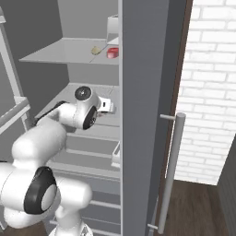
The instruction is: Place one garlic and one steak in each tupperware on the nearby counter, to pack two identical lunches.
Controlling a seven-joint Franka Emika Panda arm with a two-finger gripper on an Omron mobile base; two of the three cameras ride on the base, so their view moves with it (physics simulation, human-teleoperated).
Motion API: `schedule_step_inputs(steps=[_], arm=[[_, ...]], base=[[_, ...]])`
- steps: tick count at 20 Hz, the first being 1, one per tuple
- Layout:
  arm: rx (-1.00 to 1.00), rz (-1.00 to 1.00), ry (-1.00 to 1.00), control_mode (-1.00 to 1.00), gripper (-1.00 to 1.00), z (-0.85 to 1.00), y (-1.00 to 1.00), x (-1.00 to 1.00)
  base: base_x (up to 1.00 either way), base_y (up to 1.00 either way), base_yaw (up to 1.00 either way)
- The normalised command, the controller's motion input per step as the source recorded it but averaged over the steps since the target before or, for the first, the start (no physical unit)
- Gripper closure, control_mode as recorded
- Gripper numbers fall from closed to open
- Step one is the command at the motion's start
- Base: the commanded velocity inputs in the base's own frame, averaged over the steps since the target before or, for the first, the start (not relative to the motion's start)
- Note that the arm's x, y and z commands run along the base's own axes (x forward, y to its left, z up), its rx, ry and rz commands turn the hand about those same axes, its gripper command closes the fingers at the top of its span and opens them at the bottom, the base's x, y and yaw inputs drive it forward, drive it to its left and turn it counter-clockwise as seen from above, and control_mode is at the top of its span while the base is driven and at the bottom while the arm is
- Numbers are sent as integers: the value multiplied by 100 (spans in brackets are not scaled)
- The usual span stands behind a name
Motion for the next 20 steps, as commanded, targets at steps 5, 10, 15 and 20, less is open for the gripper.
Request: schedule_step_inputs(steps=[5, 10, 15, 20], arm=[[0, 0, 0, -100, 100, 33, 3, -100], [0, 0, -11, -100, 100, 0, 0, -100], [0, 0, -3, 100, 100, -2, 0, -20], [0, 0, 0, 100, 100, 0, 0, 0]], base=[[0, 0, 0], [0, 0, 0], [-80, 17, 0], [-100, 86, 1]])
